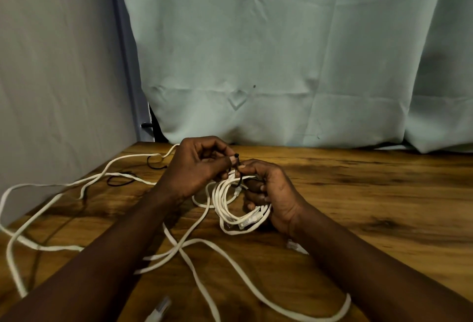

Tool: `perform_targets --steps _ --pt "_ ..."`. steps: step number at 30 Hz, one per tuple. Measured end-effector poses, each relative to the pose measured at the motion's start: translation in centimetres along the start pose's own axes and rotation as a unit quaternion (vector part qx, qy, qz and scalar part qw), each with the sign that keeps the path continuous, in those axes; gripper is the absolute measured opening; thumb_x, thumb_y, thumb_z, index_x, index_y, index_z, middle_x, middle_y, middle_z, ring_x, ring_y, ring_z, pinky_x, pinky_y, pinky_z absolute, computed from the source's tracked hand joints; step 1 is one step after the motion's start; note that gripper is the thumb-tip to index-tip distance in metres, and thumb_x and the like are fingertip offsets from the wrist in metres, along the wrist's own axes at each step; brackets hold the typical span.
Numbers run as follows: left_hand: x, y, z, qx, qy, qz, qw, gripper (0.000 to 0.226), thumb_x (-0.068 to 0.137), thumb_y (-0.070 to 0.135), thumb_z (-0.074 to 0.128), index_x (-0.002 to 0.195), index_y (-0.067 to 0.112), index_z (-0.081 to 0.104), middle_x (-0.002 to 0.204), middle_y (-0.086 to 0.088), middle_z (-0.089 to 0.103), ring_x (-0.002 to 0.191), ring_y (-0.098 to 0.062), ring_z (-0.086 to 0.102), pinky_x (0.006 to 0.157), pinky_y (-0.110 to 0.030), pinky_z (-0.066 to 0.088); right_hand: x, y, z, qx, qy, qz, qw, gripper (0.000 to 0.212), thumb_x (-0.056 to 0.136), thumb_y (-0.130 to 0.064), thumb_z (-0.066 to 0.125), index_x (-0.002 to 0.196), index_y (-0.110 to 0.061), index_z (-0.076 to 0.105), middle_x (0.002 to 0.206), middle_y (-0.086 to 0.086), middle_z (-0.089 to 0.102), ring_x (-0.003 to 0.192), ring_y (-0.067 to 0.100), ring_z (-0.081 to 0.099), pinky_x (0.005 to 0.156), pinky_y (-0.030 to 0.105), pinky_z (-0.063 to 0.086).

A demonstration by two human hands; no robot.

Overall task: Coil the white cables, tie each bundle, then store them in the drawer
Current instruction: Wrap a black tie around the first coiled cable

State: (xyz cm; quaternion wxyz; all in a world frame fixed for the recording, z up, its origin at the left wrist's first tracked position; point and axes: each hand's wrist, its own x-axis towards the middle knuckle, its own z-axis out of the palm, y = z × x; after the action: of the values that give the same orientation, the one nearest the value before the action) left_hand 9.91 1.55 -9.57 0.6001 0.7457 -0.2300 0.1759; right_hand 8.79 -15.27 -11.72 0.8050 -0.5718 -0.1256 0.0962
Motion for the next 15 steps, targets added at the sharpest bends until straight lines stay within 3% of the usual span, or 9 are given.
perform_targets --steps 12,15 --pt "-0.16 -0.01 0.01 0.015 -0.008 0.003 1.000 0.005 0.089 0.001 0.073 0.094 0.001 0.074 0.077 -0.021 0.071 0.062 -0.022 0.064 0.058 -0.027 0.056 0.02 0.00 -0.12 0.000 0.000 0.002 1.000 0.035 0.094 -0.011 0.052 0.065 -0.018 0.070 0.046 -0.008 0.027 0.034 0.007 0.021 0.046 0.026 0.027" --pt "-0.06 -0.03 -0.18 0.043 -0.023 0.023 0.999 0.005 0.089 0.001 0.074 0.092 0.004 0.075 0.077 -0.016 0.073 0.064 -0.028 0.067 0.061 -0.036 0.057 -0.03 -0.06 -0.13 0.002 0.001 0.004 1.000 0.033 0.094 -0.012 0.052 0.067 -0.017 0.070 0.046 -0.008 0.027 0.034 0.007 0.021 0.045 0.025 0.028"
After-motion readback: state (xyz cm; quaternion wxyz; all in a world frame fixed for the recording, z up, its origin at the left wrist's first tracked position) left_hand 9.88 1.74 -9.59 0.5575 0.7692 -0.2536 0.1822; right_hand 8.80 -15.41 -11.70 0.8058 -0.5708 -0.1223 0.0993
